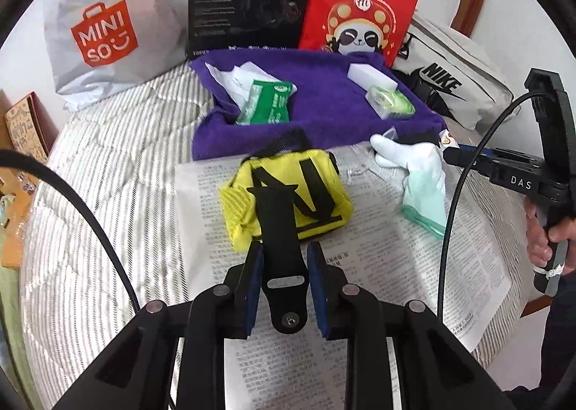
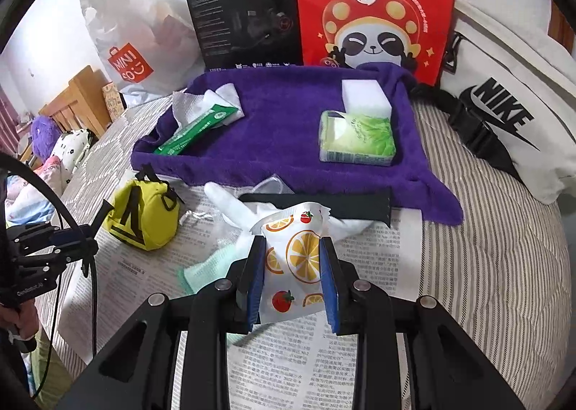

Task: Organize soft objects
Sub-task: 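Lift the pouch by its strap with the left gripper while the right gripper carries the packet over the towel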

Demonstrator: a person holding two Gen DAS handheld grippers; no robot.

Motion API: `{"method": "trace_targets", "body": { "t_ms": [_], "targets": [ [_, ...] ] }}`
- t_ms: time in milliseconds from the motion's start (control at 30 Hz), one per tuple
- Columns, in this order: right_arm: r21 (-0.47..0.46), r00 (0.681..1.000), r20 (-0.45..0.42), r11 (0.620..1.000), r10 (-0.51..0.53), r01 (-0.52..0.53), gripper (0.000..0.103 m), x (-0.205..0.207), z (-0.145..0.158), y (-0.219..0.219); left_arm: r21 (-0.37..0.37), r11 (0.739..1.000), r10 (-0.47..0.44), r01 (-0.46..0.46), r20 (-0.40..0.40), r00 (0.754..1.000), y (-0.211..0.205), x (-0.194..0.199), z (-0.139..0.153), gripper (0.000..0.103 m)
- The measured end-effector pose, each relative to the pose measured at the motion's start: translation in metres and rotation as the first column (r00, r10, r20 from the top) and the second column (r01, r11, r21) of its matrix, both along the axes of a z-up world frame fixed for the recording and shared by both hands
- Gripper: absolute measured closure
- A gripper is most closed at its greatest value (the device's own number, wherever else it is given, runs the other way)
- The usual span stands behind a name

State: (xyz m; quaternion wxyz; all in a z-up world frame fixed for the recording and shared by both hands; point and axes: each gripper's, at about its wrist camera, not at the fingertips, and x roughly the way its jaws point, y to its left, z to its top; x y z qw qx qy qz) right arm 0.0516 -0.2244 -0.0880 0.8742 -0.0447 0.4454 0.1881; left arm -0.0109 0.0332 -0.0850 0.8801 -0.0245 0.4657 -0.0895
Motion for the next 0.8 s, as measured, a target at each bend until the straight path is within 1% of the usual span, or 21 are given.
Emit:
{"method": "trace_targets", "body": {
  "t_ms": [200,467,633,800],
  "targets": [
    [0.021,1.000,0.007,1.000,0.012,-0.012,0.074,0.006,0.006,0.008,-0.007,1.000,0.006,-0.006,0.015,1.000,0.003,0.012,0.009,0.079],
    [0.017,0.999,0.027,1.000,0.022,-0.022,0.074,0.022,0.018,0.013,-0.008,1.000,0.009,-0.009,0.035,0.999,0.010,0.048,0.023,0.079],
    [0.017,0.999,0.038,1.000,0.022,-0.022,0.074,0.042,0.027,0.018,-0.007,1.000,0.002,-0.001,0.048,0.999,0.011,0.074,0.031,0.079],
    [0.017,0.999,0.048,1.000,0.023,-0.024,0.074,0.065,0.033,0.026,-0.023,1.000,-0.005,0.006,0.043,0.999,0.011,0.101,0.030,0.079]
  ]
}}
